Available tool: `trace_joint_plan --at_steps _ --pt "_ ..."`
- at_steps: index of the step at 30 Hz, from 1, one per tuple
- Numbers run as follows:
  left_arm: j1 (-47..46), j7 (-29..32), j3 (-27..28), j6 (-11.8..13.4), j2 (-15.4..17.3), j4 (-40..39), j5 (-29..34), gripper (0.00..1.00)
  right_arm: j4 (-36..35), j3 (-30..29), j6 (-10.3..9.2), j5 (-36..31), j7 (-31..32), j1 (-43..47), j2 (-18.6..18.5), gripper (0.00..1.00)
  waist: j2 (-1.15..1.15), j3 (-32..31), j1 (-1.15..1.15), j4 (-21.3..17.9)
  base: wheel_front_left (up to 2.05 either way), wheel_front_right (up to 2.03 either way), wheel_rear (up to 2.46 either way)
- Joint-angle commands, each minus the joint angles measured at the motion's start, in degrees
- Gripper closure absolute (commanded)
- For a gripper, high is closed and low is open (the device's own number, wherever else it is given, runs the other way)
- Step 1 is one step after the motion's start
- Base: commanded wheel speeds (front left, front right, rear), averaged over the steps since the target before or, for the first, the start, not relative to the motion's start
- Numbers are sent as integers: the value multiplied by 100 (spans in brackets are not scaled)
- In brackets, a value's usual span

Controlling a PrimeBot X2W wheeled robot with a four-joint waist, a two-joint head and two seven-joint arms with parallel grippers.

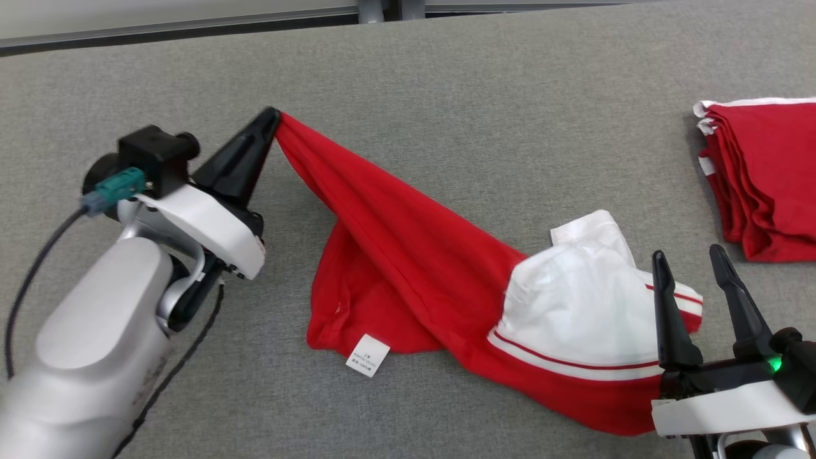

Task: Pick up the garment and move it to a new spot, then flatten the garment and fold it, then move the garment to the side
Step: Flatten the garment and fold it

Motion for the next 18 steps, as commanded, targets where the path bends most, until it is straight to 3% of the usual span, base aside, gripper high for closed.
trace_joint_plan --at_steps 1,6,12,18 --pt "-2 -42 90 50 142 -180 -54 100 5 -56 -2 43 -10 45 -8 0 0 -25 0 71 0 0 0" --pt "713 -43 335 299 701 -1150 -228 100 -17 -198 -2 21 45 91 -8 0 0 -72 0 255 0 0 0" --pt "2180 -36 731 938 1323 -2247 -657 100 17 -328 -2 24 90 116 -9 0 0 -100 0 446 0 0 0" --pt "3349 3 849 1287 1302 -2490 -1240 100 57 -408 -2 -4 144 82 -8 0 0 -124 0 552 0 0 0"
